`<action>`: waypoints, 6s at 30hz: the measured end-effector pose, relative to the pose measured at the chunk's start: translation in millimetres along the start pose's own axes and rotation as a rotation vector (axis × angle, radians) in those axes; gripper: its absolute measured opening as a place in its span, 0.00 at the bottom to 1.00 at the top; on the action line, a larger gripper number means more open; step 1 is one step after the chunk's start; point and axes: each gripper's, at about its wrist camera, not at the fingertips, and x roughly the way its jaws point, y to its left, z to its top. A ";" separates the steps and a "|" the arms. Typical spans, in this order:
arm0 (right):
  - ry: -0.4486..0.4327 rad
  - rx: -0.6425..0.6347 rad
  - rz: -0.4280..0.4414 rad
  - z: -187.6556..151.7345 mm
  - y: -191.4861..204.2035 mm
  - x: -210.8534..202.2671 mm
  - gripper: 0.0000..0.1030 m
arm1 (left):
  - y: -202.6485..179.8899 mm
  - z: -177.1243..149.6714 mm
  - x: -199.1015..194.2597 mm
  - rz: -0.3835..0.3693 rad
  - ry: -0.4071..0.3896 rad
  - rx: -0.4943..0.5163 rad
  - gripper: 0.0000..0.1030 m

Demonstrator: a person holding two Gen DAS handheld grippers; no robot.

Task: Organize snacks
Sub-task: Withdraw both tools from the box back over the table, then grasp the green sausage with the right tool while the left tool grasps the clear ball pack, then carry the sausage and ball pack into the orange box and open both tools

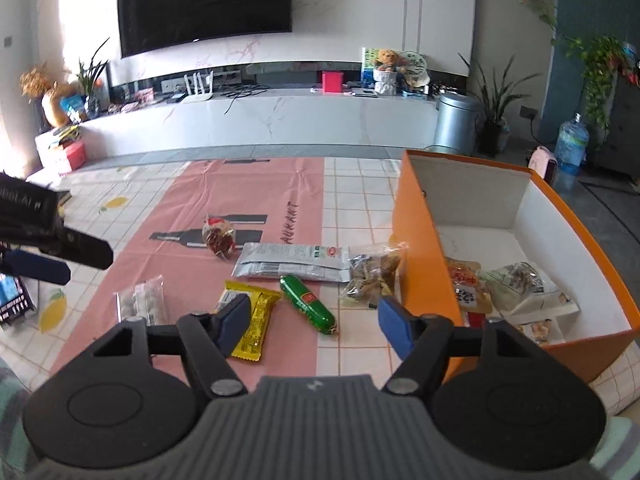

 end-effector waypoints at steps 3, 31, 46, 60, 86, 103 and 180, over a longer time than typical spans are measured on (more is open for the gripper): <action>0.016 -0.032 0.001 -1.6 5.9 12.8 0.55 | 6.8 2.0 13.4 0.028 0.014 -0.075 0.73; 0.146 -0.085 0.064 4.6 -15.1 142.6 0.51 | 15.8 11.9 120.8 0.335 0.188 -0.187 0.85; 0.220 0.042 0.180 -5.4 -20.3 138.1 0.19 | -4.6 19.5 137.6 0.158 0.224 0.101 0.75; 0.259 0.150 0.277 -7.4 -27.5 139.5 0.19 | -28.8 20.8 145.7 0.233 0.278 0.434 0.81; 0.174 0.127 0.241 0.2 -25.6 148.2 0.33 | -7.8 19.0 146.3 0.259 0.115 0.173 0.86; 0.170 -0.007 0.172 -6.3 -7.3 153.0 0.19 | -8.1 16.8 142.7 0.221 0.052 0.163 0.59; 0.501 0.241 0.216 109.3 -291.5 187.8 0.19 | -333.4 40.1 237.4 -0.039 0.225 1.282 0.57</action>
